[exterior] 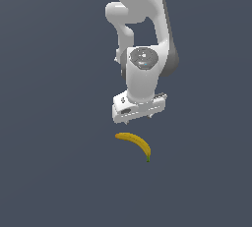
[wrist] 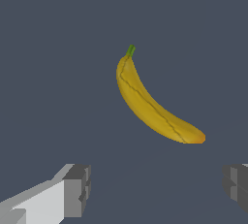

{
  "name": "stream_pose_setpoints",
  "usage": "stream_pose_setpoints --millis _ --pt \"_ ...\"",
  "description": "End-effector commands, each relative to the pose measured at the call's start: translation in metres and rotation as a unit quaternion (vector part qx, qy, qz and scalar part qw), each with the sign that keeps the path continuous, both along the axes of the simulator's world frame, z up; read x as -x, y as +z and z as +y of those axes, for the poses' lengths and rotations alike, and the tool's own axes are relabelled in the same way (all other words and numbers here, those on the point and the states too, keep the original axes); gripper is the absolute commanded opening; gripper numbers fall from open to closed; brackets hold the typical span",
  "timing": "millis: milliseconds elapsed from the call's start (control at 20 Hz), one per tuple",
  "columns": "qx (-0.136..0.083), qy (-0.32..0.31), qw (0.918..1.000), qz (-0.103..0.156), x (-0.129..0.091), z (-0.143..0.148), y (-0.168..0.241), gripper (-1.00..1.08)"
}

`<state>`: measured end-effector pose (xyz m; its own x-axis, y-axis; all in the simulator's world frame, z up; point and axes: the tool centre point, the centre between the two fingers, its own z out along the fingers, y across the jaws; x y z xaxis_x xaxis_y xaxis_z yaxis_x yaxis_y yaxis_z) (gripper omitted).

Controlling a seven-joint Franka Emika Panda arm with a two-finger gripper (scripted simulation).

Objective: Pick up the object and move it to a goal position.

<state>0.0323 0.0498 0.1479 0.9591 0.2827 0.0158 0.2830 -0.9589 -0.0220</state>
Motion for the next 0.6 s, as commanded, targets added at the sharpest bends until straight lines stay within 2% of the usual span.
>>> stream_pose_setpoints --millis 0,250,550 --pt "0.003 0.035 0.9994 0.0 -0.006 -0.001 -0.008 1.0" --pt "0.007 0.108 0.9942 0.0 -0.018 -0.002 -0.025 1.0" --pt "0.011 0.192 0.9813 0.0 -0.031 -0.004 -0.046 1.0"
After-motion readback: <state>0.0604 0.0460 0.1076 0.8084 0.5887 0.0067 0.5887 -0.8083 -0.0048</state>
